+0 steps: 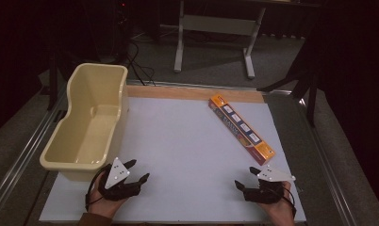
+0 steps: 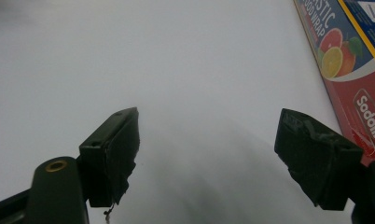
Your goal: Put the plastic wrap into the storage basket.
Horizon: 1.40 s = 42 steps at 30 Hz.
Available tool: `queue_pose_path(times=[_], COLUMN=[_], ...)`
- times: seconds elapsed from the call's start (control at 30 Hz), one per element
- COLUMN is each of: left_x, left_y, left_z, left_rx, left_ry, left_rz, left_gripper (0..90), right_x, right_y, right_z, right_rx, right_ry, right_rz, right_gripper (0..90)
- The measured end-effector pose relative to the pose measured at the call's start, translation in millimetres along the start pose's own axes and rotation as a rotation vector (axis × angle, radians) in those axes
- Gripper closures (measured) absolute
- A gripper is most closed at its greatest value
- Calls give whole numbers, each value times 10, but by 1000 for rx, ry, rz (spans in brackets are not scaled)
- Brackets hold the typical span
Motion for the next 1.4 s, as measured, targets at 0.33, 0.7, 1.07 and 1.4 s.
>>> queue_pose_path(times=[0.33, 0.7, 1.07, 1.4], left_x=[4, 0, 16, 10], left_y=[-9, 16, 12, 13], left_z=[-8, 8, 5, 1], left_rx=[-22, -23, -31, -37], left_ry=[-4, -9, -13, -10], left_rz=[-8, -6, -19, -21], left_gripper=[339, 328, 328, 325], right_x=[-17, -146, -549, -989], right_y=[2, 30, 151, 356], right_z=[-5, -188, -441, -476], right_rx=[-2, -50, -32, 31], right_ry=[2, 28, -23, -16], right_rz=[-4, -29, 29, 119], right_gripper=[218, 233, 216, 193])
Point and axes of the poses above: each handheld gripper's, and its own axes: y roughly forward along the jaws, z roughly out of its underside, x roughly to its left, the point moved 3 cm from there along y, roughly forward along the jaws, and after that the axes turned 14 degrees about -x, right-handed, at the moved point
